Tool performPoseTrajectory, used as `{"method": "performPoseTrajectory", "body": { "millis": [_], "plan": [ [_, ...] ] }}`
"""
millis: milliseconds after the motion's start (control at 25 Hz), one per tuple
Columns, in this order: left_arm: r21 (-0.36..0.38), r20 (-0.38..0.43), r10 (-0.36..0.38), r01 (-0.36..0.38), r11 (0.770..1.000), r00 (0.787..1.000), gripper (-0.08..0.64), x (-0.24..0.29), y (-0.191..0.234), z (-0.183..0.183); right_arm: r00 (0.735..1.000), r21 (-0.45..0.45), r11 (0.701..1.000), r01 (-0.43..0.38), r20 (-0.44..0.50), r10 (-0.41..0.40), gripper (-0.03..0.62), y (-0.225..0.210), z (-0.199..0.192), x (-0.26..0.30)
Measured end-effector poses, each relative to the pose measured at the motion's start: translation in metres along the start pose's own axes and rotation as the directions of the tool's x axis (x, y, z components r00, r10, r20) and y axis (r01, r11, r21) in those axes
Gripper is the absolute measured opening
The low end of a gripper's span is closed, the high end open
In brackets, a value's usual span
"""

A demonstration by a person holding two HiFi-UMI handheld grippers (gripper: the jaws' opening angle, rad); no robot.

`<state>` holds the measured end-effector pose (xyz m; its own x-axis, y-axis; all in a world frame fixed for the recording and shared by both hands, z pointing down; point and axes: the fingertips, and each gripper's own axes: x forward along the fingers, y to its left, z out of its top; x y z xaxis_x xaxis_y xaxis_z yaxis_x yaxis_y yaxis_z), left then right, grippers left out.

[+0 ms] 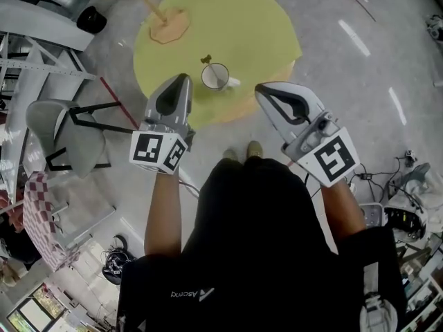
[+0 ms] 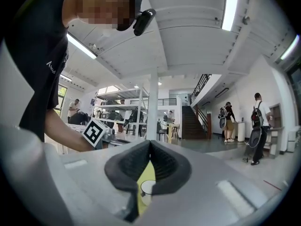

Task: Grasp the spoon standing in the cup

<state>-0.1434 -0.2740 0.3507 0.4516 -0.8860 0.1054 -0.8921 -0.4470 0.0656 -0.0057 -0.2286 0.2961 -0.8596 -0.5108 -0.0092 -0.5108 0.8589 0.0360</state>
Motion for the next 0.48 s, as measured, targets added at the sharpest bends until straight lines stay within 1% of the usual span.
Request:
{"method": "performPoseTrajectory", "body": {
  "millis": [120, 160, 200, 240, 360, 480],
  "plan": [
    [-0.009, -0.046, -0.035, 0.035, 0.999, 0.998, 0.017, 0.023, 0.008, -0.019, 1.000, 0.010, 1.000, 0.015, -0.005, -0.015, 0.003, -0.011, -0.003, 0.010],
    [-0.015, -0.062, -0.049, 0.049, 0.999, 0.997, 0.051, 0.030, 0.010, -0.027, 1.000, 0.009, 1.000, 0.021, -0.010, -0.021, 0.003, -0.013, -0.004, 0.012],
    [-0.022, -0.079, -0.065, 0.063, 0.998, 0.995, 0.111, 0.036, 0.012, -0.034, 0.999, 0.008, 1.000, 0.029, -0.015, -0.029, 0.003, -0.016, -0.005, 0.015],
    [-0.031, -0.098, -0.082, 0.080, 0.996, 0.992, 0.118, 0.042, 0.014, -0.042, 0.999, 0.008, 0.999, 0.039, -0.019, -0.039, 0.003, -0.019, -0.006, 0.017],
    [-0.058, -0.161, -0.139, 0.131, 0.990, 0.977, 0.160, 0.061, 0.021, -0.066, 0.997, 0.014, 0.997, 0.072, -0.037, -0.071, 0.003, -0.026, -0.010, 0.023],
    [-0.091, -0.220, -0.191, 0.175, 0.980, 0.957, 0.204, 0.079, 0.029, -0.090, 0.993, 0.018, 0.995, 0.100, -0.061, -0.099, 0.003, -0.032, -0.018, 0.027]
  ]
}}
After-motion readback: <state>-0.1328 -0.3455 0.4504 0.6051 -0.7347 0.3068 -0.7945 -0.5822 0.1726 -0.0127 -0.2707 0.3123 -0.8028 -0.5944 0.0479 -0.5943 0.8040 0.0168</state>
